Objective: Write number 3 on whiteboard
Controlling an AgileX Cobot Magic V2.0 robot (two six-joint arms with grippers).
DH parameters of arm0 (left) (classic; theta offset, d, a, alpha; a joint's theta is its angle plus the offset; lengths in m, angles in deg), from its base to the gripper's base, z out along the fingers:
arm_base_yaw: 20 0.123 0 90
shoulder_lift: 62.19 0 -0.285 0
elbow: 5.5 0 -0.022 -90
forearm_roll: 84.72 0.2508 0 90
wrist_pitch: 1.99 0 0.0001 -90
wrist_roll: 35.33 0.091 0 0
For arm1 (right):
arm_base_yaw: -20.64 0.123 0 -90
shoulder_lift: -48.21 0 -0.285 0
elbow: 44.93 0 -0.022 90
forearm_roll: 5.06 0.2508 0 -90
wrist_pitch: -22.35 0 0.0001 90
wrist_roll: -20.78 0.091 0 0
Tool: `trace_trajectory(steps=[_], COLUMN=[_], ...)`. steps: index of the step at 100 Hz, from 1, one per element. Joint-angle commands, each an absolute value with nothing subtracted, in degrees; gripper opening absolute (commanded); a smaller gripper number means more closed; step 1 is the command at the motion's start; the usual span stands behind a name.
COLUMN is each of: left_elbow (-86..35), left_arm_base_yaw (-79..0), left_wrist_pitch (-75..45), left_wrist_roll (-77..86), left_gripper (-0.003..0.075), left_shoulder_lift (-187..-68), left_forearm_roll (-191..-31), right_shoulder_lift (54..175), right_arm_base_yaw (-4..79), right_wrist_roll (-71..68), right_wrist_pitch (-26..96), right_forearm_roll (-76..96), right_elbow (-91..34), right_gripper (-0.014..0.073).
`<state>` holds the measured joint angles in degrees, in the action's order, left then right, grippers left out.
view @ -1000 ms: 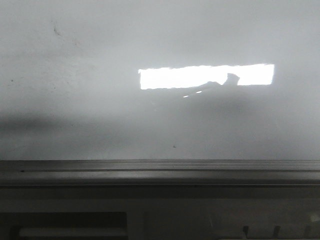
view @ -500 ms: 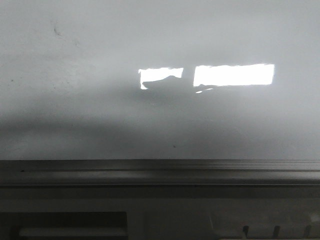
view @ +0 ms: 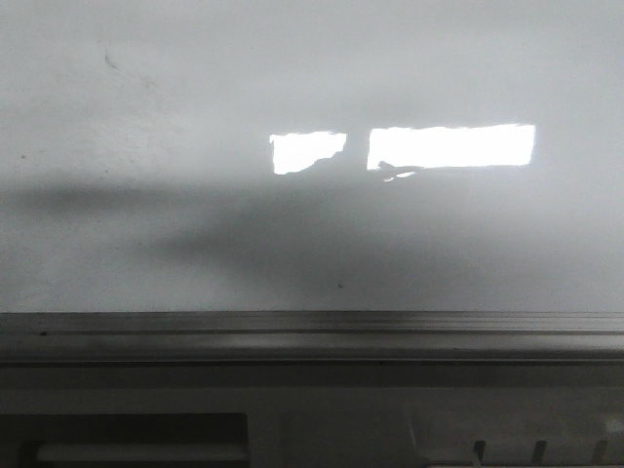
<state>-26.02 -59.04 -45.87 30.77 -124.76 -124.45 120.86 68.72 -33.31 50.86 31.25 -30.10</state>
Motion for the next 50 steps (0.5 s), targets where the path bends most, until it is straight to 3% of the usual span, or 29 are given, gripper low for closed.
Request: trace_trajectory(steps=[1,14,26,40,50], left_elbow=[-23.9,-24.3,-26.8,-32.1,-36.4], left_arm_base_yaw=[-58.2,-54.7,-50.1,-44.8,-42.3], left_wrist_pitch=[-41.8,-41.6,-38.6,-36.8,-36.8], left_wrist_roll=[25.5,20.9,15.6,9.4,9.3], left_gripper=[0.0533,0.0496,0.041,0.025,0.0091], left_shoulder_lift=[-121.8,-115.9,-108.1,-99.9,-95.1], left_forearm_roll=[-125.9,-122.8,-119.8,-116.7,-116.7], right_shoulder_lift=[120.0,120.3,121.2,122.8,124.2], right_arm_base_yaw=[68.5,68.0,65.5,62.0,60.0], right_wrist_roll=[-33.0,-33.0,-33.0,-33.0,-33.0], right_wrist_pitch=[43.5,39.0,38.5,38.3,38.0], right_forearm_roll=[33.0,33.0,33.0,33.0,33.0], right_elbow=[-31.7,-31.7,-31.4,-30.9,-30.9], right_gripper=[-0.006,-0.006,-0.006,-0.006,-0.006])
